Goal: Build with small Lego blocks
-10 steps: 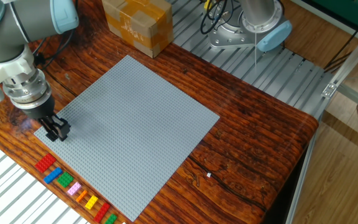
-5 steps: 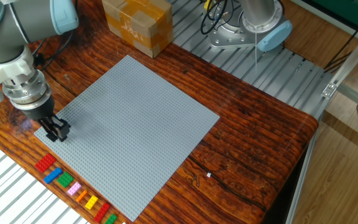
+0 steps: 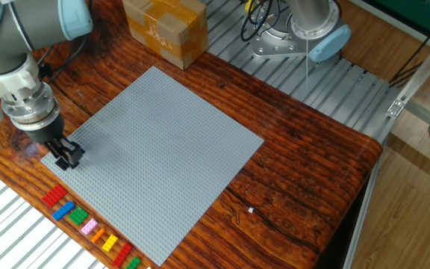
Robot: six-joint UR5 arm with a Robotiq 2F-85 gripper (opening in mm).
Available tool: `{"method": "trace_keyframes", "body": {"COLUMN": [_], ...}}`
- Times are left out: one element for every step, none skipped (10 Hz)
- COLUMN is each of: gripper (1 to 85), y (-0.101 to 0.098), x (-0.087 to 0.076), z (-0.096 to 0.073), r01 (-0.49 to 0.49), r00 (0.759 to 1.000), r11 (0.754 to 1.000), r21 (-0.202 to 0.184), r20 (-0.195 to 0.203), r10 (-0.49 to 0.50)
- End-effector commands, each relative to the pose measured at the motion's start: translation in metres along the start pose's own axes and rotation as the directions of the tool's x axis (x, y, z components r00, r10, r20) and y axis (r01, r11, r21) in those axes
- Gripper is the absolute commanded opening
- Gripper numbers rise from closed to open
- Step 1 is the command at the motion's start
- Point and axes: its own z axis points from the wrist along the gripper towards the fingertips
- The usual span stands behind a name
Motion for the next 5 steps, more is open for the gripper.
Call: {"method": "trace_keyframes", "body": {"gripper": [47.3,44.7,43.7,42.7,42.0], "y": [-0.0043,-0.0059,-0.0063,-0.0062,-0.0062], "x": [-0.0006,-0.0004,0.0004,0.0012,0.0013], "z": [-0.0034,-0.0046,-0.0066,-0.0080,-0.0082], "r01": [-0.024,-0.038,-0.046,-0.051,-0.054], "r00": [1.000,0.999,0.999,0.999,0.999], "r11": [1.000,0.999,0.999,0.999,0.998], "r21": [0.002,0.009,0.014,0.015,0.015], "r20": [0.004,0.005,0.005,0.005,0.005], "r10": [0.024,0.037,0.046,0.051,0.054]}}
